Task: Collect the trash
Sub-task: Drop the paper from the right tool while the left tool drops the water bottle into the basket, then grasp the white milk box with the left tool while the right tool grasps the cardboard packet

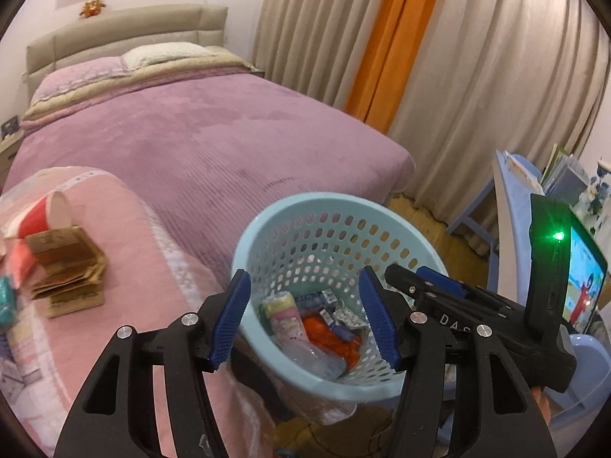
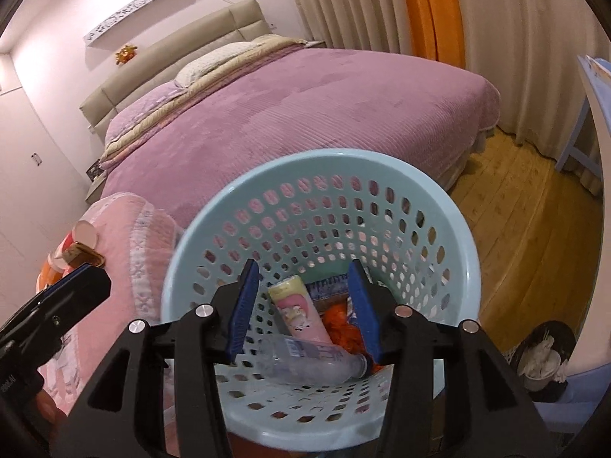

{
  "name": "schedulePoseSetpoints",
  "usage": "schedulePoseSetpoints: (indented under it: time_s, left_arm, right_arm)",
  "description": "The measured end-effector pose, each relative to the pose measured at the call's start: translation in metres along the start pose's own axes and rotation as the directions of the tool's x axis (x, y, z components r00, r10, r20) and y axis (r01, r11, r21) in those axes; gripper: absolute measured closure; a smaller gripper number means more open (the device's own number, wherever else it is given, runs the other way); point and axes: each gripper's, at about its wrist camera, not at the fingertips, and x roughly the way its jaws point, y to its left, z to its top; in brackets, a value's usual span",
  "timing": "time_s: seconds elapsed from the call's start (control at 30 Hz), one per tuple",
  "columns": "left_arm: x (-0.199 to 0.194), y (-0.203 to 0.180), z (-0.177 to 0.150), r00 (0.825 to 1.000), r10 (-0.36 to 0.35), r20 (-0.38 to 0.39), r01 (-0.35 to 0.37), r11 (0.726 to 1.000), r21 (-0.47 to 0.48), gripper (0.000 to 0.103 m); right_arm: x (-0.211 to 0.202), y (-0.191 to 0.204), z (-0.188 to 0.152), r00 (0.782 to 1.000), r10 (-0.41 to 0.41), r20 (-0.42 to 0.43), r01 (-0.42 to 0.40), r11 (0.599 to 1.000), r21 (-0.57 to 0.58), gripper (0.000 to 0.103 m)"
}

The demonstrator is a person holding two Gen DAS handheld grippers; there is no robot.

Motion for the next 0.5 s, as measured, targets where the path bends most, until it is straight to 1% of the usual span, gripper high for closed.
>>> schedulePoseSetpoints:
  time_s: [0.1, 0.17, 0.23, 0.33, 0.37, 0.43, 0.5]
  left_arm:
    - [-0.02, 0.007, -0.002, 0.999, 0.006, 0.037, -0.006, 1.0, -0.021, 0.041]
    - [-0.034, 0.016, -0.003, 0.998, -0.007, 0.055, 0.01, 0.999, -0.046, 0.038]
    - [-0.047, 0.025, -0.006, 0.997, -0.017, 0.073, 0.023, 0.997, -0.078, 0.037]
    - [-0.072, 0.043, -0.01, 0.994, 0.019, 0.111, -0.007, 0.995, -0.104, 0.032]
    - [-0.081, 0.053, -0.013, 0.991, 0.044, 0.123, -0.029, 0.992, -0.123, 0.03]
    - [-0.094, 0.067, -0.019, 0.989, 0.074, 0.131, -0.054, 0.987, -0.154, 0.03]
    - [-0.108, 0.091, -0.025, 0.983, 0.123, 0.133, -0.094, 0.974, -0.205, 0.029]
  right_arm:
    - [-0.008, 0.015, 0.0, 1.0, 0.017, 0.016, -0.017, 0.999, -0.027, 0.058]
    - [-0.013, 0.025, 0.0, 0.999, 0.032, 0.023, -0.03, 0.998, -0.047, 0.058]
    - [-0.018, 0.04, -0.002, 0.998, 0.05, 0.031, -0.047, 0.996, -0.076, 0.058]
    - [-0.023, 0.066, -0.007, 0.996, 0.086, 0.036, -0.081, 0.988, -0.131, 0.058]
    - [-0.024, 0.071, -0.007, 0.995, 0.092, 0.036, -0.086, 0.987, -0.139, 0.058]
    - [-0.027, 0.088, -0.011, 0.991, 0.125, 0.039, -0.116, 0.977, -0.179, 0.058]
    - [-0.028, 0.108, -0.014, 0.988, 0.149, 0.045, -0.135, 0.966, -0.222, 0.058]
